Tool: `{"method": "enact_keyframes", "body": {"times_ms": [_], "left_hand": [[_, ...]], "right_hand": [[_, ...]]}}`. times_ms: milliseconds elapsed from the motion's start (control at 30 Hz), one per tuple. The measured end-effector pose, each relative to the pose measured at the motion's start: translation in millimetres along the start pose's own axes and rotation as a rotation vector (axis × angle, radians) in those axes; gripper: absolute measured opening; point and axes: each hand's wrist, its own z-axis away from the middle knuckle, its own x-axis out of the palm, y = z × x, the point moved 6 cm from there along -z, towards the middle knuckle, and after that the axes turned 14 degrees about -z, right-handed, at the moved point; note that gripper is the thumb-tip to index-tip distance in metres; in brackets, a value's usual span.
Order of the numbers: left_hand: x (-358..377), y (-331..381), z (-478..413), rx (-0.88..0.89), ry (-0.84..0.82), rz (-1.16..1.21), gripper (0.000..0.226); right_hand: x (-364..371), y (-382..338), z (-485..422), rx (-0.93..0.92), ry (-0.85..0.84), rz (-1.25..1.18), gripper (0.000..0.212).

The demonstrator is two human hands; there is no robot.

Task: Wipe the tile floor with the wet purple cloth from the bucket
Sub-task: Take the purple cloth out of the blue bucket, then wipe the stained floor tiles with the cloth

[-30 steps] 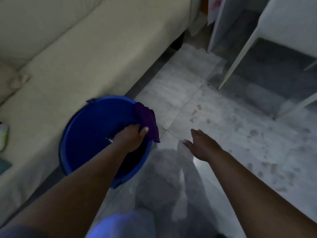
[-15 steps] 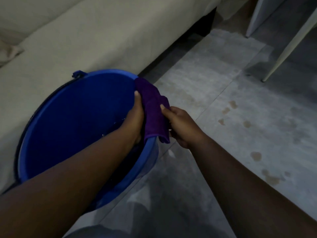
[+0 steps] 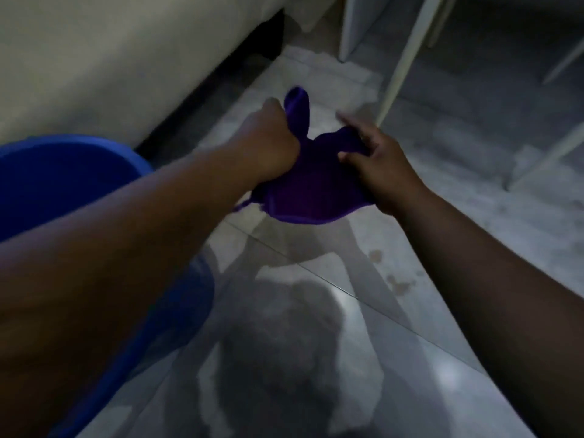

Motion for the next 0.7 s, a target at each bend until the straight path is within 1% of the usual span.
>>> {"method": "enact_keyframes", "body": {"times_ms": [67, 133, 167, 233, 300, 333, 400, 433, 467, 500, 567, 600, 633, 700], "left_hand": [[59, 12, -7, 0.042, -0.08, -0.079, 0.032], [117, 10, -8, 0.069, -0.123, -0.036, 0.026], [145, 7, -5, 0.082, -0.147, -0.009, 0.024], [197, 3, 2, 0.1, -0.204, 0.001, 0.025], [244, -2, 13, 0.108, -0.263, -0.009, 0.028], [265, -5, 19, 0.106, -0.299, -0.014, 0.031], [298, -15, 31, 0.09, -0.353, -0.06, 0.036], [310, -20, 35, 0.092, -0.351, -0.102, 0.038], [317, -27, 37, 0.107, -0.317, -0.15, 0.038], [317, -32, 39, 0.133, -0.25, -0.208, 0.038], [315, -43, 34, 0.207, -0.088, -0.348, 0.041], [313, -48, 31, 0.243, -0.02, -0.397, 0.043], [312, -54, 29, 0.271, 0.02, -0.416, 0.046], [317, -69, 24, 0.308, 0.029, -0.435, 0.054]], "right_hand": [[-41, 36, 13, 0.078, 0.065, 0.239, 0.048], [-79, 78, 36, 0.164, 0.096, 0.476, 0.044], [-94, 98, 53, 0.195, 0.085, 0.593, 0.044], [-119, 134, 87, 0.223, 0.037, 0.752, 0.048], [-135, 165, 124, 0.258, -0.01, 0.82, 0.055], [-138, 181, 141, 0.294, -0.069, 0.881, 0.059], [-139, 207, 170, 0.407, -0.24, 1.142, 0.066], [-141, 213, 177, 0.386, -0.282, 1.298, 0.065], [-139, 212, 178, 0.309, -0.283, 1.387, 0.061], [-136, 208, 174, 0.198, -0.267, 1.422, 0.058], [-121, 205, 158, -0.1, -0.239, 1.423, 0.055], [-110, 210, 147, -0.194, -0.292, 1.395, 0.057], [-96, 218, 134, -0.24, -0.384, 1.357, 0.061], [-73, 242, 114, -0.257, -0.575, 1.308, 0.069]]}}
